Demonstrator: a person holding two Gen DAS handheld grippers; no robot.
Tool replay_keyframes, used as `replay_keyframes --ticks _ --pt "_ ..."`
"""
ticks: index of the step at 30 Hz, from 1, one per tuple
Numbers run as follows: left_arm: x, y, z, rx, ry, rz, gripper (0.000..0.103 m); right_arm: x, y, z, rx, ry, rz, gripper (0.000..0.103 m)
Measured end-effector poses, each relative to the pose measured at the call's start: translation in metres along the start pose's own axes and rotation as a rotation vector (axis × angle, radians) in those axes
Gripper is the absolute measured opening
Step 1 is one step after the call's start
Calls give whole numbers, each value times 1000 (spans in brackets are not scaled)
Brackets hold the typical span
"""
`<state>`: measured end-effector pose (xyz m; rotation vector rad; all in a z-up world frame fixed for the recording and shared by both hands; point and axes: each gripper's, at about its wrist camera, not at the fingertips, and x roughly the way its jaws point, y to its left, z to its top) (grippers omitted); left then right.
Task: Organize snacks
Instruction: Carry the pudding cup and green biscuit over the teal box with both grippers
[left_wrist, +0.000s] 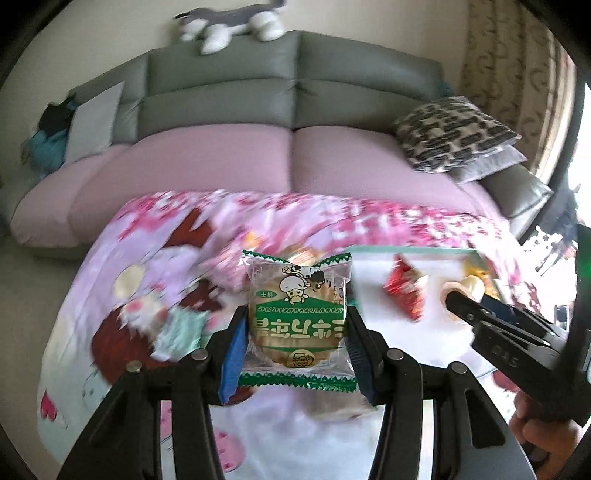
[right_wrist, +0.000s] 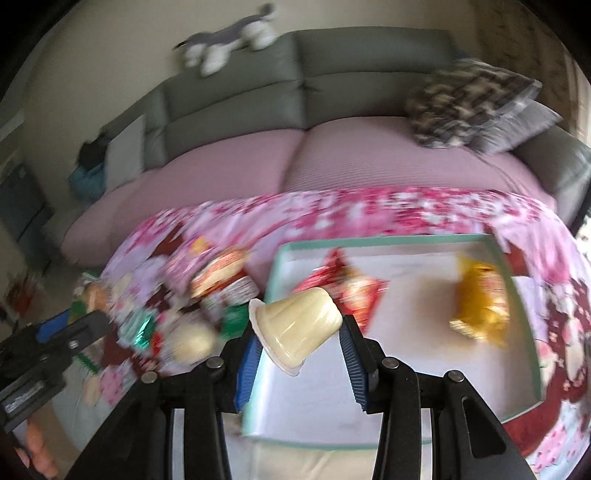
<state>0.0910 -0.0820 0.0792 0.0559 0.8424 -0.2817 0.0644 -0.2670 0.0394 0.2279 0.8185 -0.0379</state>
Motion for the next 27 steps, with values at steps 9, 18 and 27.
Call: replay_keyframes --ticks 9,18,27 --pt "53 -79 9 99 104 -88 52 4 -69 13 154 -27 -99 45" --pt "102 -108 -11 116 237 -80 52 32 -97 -3 213 48 -136 45" --pt "127 -123 -23 149 273 -39 52 45 -105 -9 211 80 -159 45"
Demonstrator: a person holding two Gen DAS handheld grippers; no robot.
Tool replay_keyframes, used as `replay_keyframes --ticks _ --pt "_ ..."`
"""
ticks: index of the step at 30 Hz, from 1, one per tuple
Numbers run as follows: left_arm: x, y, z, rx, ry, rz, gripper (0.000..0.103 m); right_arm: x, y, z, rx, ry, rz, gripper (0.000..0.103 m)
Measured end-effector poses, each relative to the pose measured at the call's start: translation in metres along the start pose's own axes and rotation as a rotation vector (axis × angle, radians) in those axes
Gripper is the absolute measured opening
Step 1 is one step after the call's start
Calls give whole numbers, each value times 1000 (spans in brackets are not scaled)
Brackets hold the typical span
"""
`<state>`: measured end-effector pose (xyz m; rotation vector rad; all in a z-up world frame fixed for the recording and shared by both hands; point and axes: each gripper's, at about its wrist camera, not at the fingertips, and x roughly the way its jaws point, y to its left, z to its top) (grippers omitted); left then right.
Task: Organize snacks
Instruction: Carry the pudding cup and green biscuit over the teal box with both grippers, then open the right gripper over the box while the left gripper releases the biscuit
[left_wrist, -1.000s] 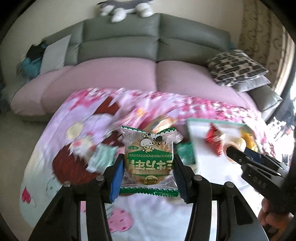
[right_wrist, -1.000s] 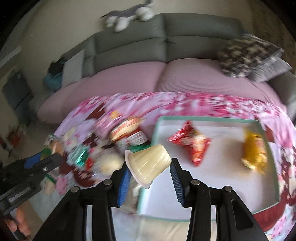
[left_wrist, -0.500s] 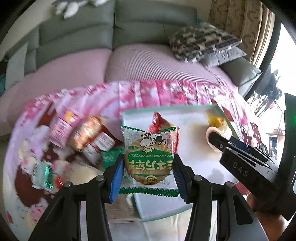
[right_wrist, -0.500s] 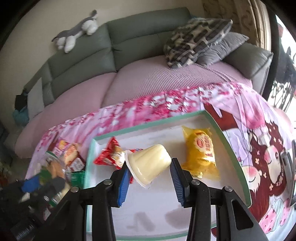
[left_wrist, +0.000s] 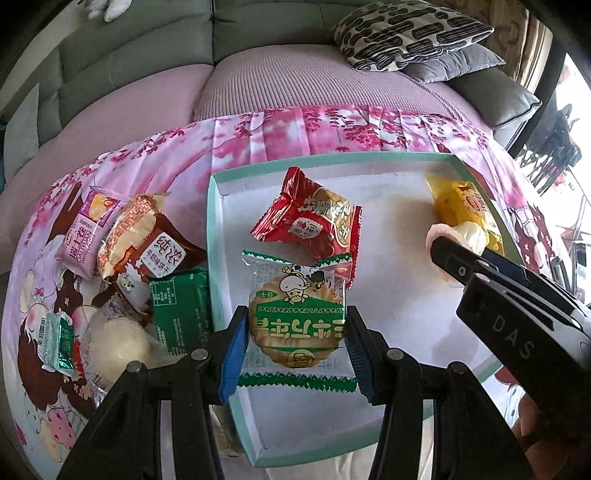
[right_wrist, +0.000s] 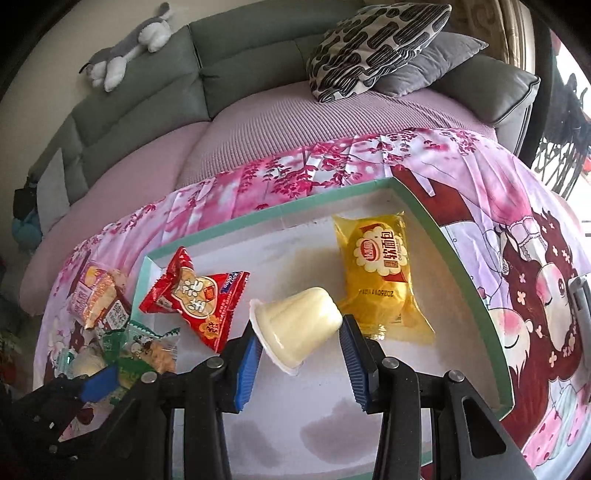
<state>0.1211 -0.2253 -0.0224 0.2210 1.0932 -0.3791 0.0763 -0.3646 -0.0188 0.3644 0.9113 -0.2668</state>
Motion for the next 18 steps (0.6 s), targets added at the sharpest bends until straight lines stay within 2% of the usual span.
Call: replay_keyframes --ticks 5,8,18 --pt "0 -1 -2 0 -4 5 53 3 -1 1 -5 2 -2 45" --pt "-2 1 -2 -9 -10 7 60 3 -1 0 -14 4 -13 45" --pt "-23 17 0 -64 -65 56 60 3 -3 1 -7 24 -24 46"
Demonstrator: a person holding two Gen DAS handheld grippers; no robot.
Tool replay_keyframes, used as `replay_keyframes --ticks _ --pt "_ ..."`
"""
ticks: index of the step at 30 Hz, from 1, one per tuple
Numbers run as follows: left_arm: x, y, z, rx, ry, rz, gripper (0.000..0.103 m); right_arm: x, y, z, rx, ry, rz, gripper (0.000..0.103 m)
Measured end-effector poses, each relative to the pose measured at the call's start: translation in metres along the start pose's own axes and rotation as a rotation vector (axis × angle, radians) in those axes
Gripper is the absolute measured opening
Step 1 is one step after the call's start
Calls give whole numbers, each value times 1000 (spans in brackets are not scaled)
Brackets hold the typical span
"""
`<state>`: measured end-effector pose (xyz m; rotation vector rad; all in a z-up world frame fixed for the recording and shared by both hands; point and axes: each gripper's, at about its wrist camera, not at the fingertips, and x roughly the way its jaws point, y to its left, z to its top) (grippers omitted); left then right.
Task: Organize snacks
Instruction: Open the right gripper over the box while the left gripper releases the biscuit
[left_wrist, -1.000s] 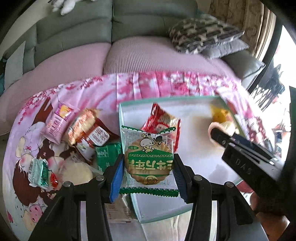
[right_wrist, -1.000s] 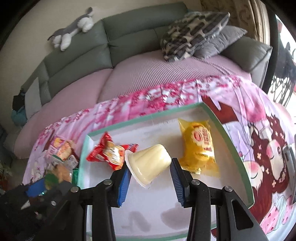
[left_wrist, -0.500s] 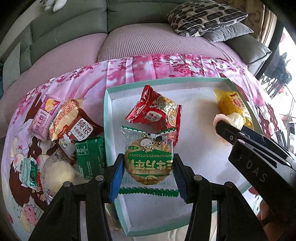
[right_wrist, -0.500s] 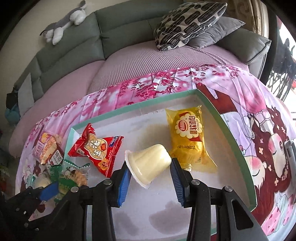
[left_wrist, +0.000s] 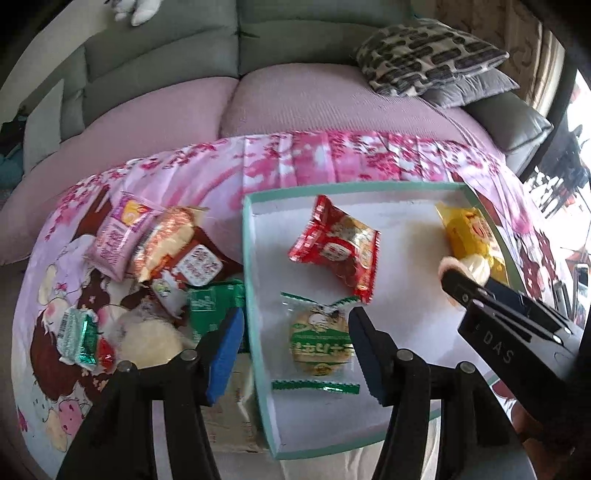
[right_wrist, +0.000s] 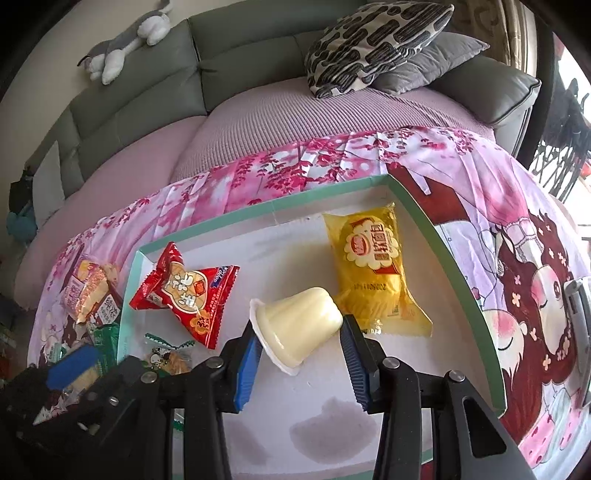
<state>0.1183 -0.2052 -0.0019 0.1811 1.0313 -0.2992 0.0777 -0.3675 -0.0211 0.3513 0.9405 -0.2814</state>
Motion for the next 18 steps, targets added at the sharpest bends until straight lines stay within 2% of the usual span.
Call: replay_keyframes --ticks 5,7,12,14,18 --pt "-6 15 1 -52 -28 27 65 -2 2 -1 -14 3 -16 46" --pt "-6 21 2 -73 -32 40 67 -5 3 0 -17 -9 -19 54" --pt "-7 37 3 -134 -43 71 69 -9 5 1 -34 -19 -25 65" --pt "-7 41 3 -153 -49 92 89 -9 7 1 -43 -21 -26 72" --pt "-7 52 1 -190 -66 138 91 -10 9 1 -54 -28 -26 87"
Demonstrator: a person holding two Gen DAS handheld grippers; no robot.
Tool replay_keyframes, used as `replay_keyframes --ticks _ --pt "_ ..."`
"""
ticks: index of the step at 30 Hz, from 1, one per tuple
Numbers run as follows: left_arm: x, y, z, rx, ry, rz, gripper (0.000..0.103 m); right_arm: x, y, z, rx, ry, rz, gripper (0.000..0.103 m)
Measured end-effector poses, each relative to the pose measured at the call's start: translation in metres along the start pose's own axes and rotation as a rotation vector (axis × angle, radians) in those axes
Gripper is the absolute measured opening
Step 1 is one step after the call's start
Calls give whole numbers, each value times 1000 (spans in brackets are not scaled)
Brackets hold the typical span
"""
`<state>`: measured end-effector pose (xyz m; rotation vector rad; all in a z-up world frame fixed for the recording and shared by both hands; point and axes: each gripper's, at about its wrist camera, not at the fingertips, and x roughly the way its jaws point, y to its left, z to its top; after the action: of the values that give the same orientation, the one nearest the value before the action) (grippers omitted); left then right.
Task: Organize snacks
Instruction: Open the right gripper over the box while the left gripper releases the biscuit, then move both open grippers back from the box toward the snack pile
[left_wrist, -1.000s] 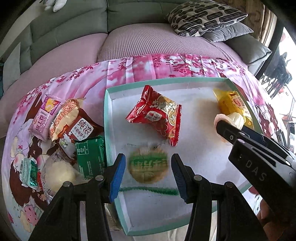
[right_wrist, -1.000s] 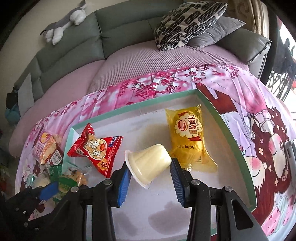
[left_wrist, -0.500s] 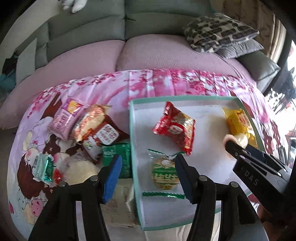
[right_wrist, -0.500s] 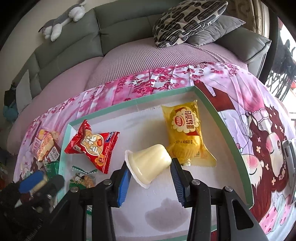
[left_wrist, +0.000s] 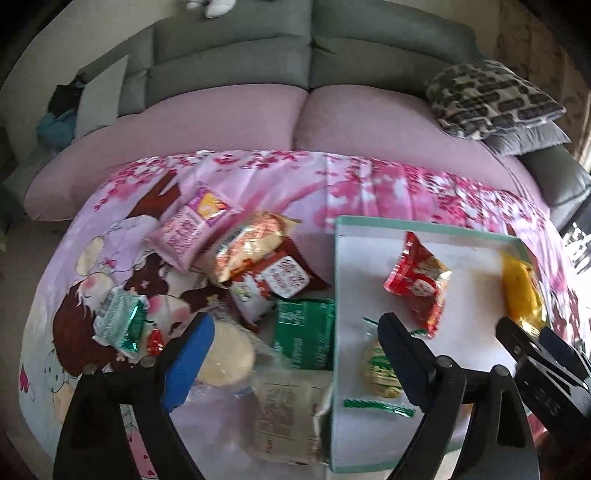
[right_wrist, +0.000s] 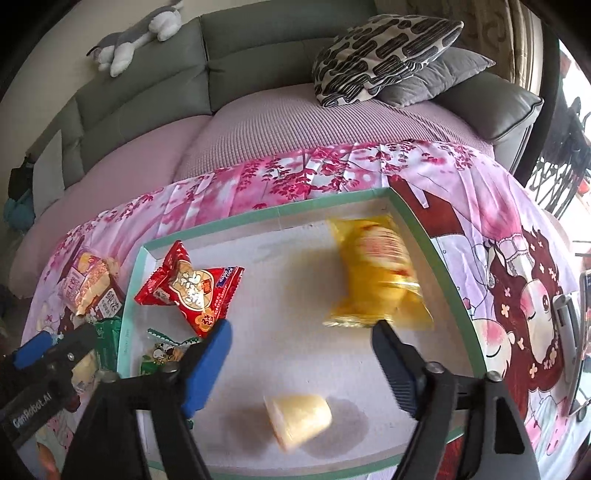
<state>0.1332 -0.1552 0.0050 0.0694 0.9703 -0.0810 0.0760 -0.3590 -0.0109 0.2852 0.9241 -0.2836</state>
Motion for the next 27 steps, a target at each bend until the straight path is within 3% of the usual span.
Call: replay_keyframes --ticks 4,10,27 --pt "4 10 0 -34 -6 44 99 0 0 -1 -7 -3 -1 93" --pt "9 23 -1 -76 -7 67 100 0 0 -1 -18 -3 -9 103" --pt "-18 49 2 -95 -90 99 102 -9 14 0 -64 -38 -2 103"
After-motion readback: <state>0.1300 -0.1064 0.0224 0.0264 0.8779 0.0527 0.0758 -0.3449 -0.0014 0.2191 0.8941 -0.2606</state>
